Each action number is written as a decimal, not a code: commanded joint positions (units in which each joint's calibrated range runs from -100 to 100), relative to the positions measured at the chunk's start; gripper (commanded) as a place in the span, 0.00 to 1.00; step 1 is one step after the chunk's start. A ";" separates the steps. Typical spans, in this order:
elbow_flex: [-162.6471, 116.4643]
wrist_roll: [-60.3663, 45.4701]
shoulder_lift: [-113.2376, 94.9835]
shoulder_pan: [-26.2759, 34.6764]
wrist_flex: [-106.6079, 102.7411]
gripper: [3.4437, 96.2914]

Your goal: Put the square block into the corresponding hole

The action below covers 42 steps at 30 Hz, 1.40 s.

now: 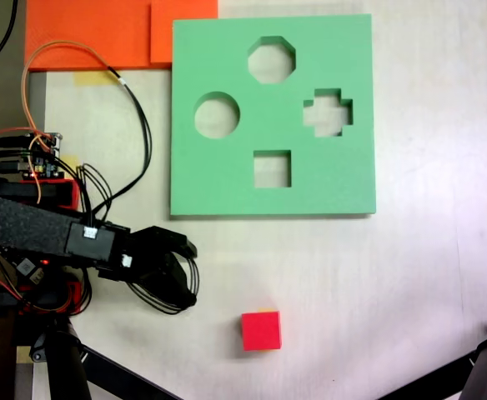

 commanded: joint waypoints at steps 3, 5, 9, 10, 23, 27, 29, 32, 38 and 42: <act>31.31 1.81 8.53 1.42 -33.11 0.47; 47.07 1.81 21.80 1.81 -46.40 0.47; 59.33 1.81 32.55 1.76 -51.31 0.47; 60.53 1.81 33.25 1.71 -51.31 0.47; 70.90 -0.78 61.18 -2.98 -45.92 0.84; 72.39 -1.32 67.75 -3.91 -41.10 0.99; 74.39 -1.51 71.80 -4.15 -39.66 0.99; 78.67 -1.56 78.92 -4.35 -38.21 0.99; 83.46 -2.00 89.96 -4.59 -38.21 0.99; 83.46 -2.49 94.98 -4.88 -38.21 0.98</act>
